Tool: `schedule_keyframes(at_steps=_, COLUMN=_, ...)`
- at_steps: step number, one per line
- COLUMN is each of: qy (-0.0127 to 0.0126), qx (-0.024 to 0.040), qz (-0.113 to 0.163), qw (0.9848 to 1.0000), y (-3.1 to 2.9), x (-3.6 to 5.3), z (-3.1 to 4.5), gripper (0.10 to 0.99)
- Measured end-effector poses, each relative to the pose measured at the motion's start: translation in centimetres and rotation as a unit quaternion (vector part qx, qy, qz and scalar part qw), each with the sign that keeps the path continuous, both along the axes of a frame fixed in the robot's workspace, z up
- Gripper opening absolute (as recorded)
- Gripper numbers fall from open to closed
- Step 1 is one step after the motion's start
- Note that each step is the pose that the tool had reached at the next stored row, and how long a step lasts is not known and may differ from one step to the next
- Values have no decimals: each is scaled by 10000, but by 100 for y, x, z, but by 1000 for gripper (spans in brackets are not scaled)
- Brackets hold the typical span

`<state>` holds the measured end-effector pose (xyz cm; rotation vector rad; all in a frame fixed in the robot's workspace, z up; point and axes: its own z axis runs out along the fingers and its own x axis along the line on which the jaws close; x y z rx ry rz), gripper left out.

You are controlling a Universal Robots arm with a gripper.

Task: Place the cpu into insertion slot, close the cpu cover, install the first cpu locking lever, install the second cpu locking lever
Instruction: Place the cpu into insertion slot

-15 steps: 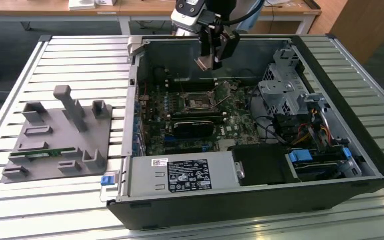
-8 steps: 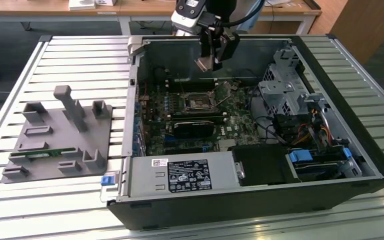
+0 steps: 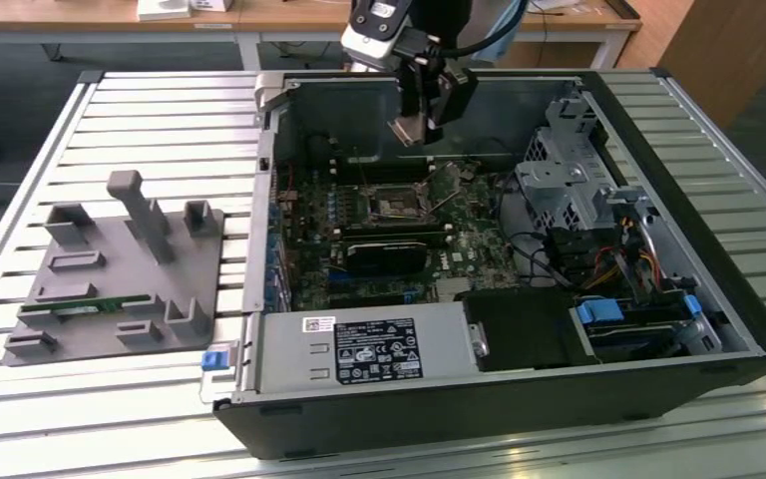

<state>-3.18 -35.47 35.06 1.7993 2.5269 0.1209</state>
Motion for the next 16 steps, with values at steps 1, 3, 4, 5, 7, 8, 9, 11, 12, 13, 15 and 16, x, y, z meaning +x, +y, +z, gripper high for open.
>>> schedule_keyframes(at_steps=1, qy=0, qx=0, qz=-3, qw=10000, y=0, x=0, z=-2, gripper=525)
schedule_keyframes(at_steps=3, qy=0, qx=0, qz=-8, qw=10000, y=0, x=0, z=-6, gripper=525)
schedule_keyframes(at_steps=4, qy=0, qx=0, qz=-10, qw=10000, y=0, x=0, z=-8, gripper=525)
schedule_keyframes(at_steps=5, qy=0, qx=0, qz=-183, qw=9998, y=0, x=-1, z=-75, gripper=525)
schedule_keyframes(at_steps=7, qy=0, qx=0, qz=-205, qw=9998, y=0, x=-1, z=-77, gripper=525)
schedule_keyframes(at_steps=8, qy=0, qx=0, qz=-215, qw=9998, y=0, x=-1, z=-77, gripper=525)
schedule_keyframes(at_steps=9, qy=0, qx=0, qz=-224, qw=9997, y=0, x=-1, z=-78, gripper=525)
schedule_keyframes(at_steps=11, qy=0, qx=0, qz=-243, qw=9997, y=0, x=-1, z=-79, gripper=525)
schedule_keyframes(at_steps=12, qy=0, qx=0, qz=-250, qw=9997, y=0, x=-1, z=-80, gripper=525)
schedule_keyframes(at_steps=13, qy=0, qx=0, qz=-256, qw=9997, y=0, x=-1, z=-81, gripper=525)
schedule_keyframes(at_steps=15, qy=0, qx=0, qz=-264, qw=9997, y=0, x=0, z=-83, gripper=525)
schedule_keyframes(at_steps=16, qy=0, qx=0, qz=-268, qw=9996, y=0, x=-1, z=-84, gripper=525)
